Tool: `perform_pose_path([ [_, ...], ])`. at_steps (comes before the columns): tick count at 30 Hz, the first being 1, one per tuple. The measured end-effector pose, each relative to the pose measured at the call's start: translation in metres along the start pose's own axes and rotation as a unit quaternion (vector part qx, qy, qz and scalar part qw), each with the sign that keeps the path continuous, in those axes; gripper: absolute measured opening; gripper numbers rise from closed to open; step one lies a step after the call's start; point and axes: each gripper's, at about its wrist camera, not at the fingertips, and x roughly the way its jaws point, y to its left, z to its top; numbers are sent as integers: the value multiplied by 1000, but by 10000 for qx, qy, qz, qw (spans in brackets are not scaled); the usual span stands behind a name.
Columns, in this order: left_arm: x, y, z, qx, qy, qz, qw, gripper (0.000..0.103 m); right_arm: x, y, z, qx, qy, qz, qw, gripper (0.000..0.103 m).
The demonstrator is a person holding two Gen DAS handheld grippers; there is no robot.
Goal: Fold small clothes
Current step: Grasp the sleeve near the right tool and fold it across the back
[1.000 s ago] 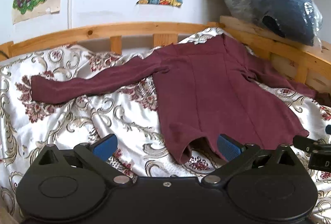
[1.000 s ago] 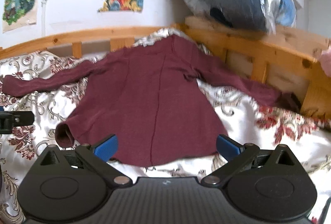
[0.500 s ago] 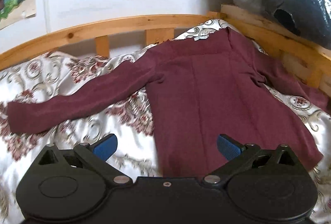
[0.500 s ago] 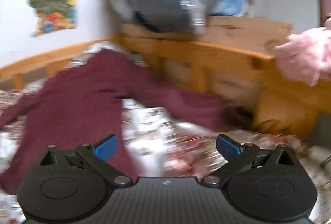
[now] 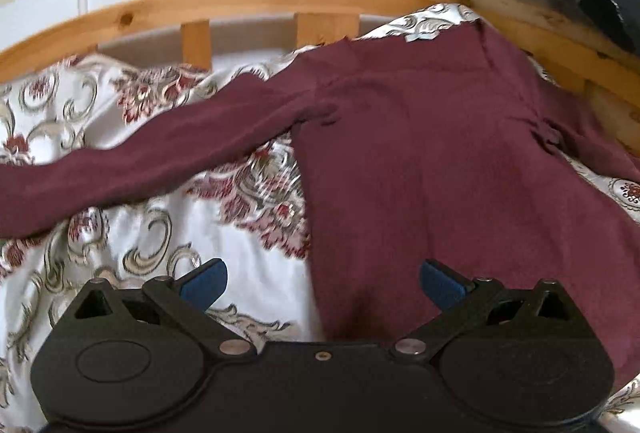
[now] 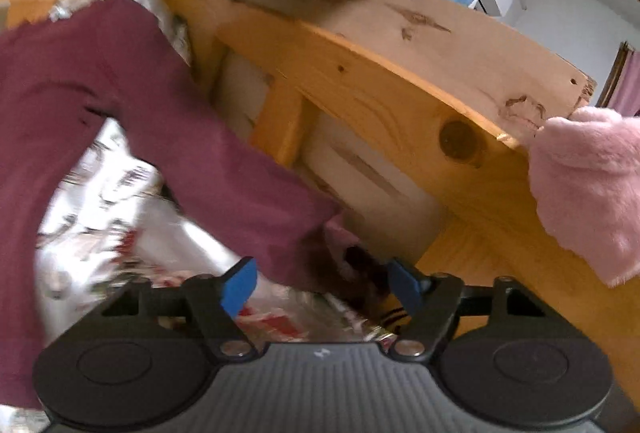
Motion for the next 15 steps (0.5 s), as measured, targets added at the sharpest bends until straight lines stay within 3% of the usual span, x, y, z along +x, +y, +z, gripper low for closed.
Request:
perform_pose_path([
  [4,-2,6,-6,32,-152,-137,9998,102,14,-2,6,-351,71,-310,9989,68],
  [6,-4,4,-7,24,-146,-159,9998,102,19,-3,9,-460,154,-364,9982,53],
  [8,-8,2,-8,-72,-112,-311,9994,102,23,-5,11,-447,295,-272,9982,15],
  [10,-10,0,-9,-114,-57,-488,9987,102,21,-7,16,-356,268,-229,9987,7],
  [15,-18,-1,-10,-69,-5,-602,9982,102,-29,-7,46,-91,-149,62,9998,6],
])
